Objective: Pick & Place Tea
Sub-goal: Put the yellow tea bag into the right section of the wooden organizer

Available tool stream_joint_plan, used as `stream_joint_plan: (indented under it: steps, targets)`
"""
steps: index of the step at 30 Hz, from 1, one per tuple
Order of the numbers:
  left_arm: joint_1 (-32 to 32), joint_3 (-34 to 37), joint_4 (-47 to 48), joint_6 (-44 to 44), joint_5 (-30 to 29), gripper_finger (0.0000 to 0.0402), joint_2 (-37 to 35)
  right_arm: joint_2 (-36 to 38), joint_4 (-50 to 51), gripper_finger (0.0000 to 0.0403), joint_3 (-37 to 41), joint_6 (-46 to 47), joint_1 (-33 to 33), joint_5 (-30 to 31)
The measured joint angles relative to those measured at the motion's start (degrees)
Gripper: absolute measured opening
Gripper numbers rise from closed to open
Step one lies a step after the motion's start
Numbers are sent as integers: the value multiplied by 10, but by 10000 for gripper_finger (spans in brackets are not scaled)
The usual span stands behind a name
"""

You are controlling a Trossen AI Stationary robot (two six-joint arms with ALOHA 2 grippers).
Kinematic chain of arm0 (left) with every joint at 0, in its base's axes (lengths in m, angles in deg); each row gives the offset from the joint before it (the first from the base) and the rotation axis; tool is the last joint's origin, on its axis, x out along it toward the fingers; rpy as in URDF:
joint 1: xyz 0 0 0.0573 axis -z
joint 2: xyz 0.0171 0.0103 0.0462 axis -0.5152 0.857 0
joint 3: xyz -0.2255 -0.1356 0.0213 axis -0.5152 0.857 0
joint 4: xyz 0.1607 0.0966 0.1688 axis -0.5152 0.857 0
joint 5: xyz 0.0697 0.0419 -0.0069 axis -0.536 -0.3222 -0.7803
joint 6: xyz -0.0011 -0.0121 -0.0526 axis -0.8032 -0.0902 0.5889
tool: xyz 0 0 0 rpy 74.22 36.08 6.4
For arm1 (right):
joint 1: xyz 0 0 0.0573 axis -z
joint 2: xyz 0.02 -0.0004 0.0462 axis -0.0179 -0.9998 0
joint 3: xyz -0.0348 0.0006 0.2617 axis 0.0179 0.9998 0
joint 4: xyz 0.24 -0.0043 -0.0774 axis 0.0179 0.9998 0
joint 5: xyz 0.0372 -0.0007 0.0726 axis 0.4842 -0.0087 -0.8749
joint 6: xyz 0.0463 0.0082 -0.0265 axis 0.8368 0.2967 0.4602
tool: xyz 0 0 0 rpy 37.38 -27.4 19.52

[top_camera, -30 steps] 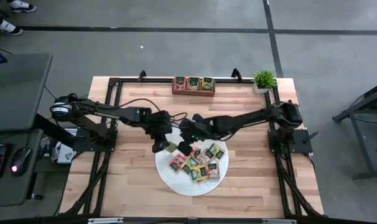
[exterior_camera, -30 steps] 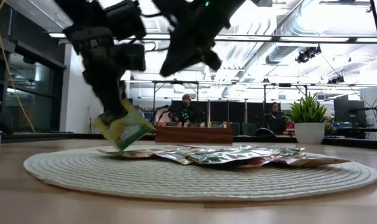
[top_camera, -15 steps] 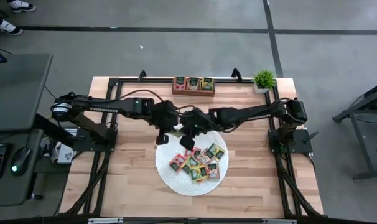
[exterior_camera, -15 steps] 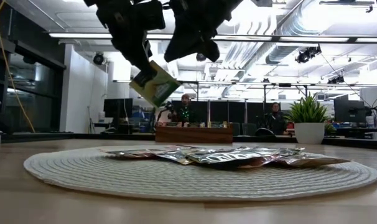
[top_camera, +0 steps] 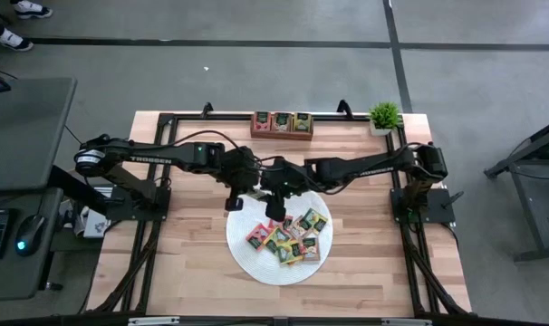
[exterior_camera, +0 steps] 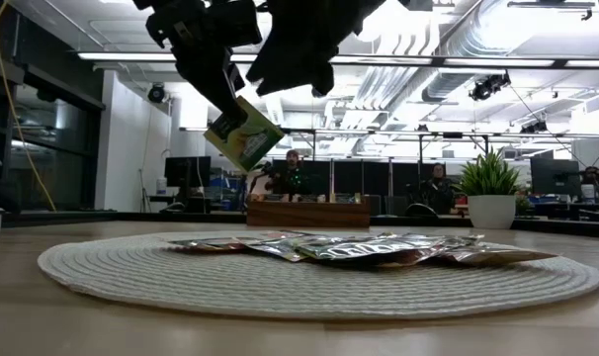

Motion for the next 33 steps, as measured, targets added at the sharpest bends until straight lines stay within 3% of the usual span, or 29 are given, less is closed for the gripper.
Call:
stream_joint_plan:
  steps: [7,18,33]
  targets:
    - [0,0,-5,-33,14,0,0,-1,-75,163,57,-17,0,36]
    - [0,0,-7,-58,33,0,0,-1,-142,125,83,-37,1,35]
    - [0,0,-18,-65,45,0,0,-1,-150,5,83,-45,2,8]
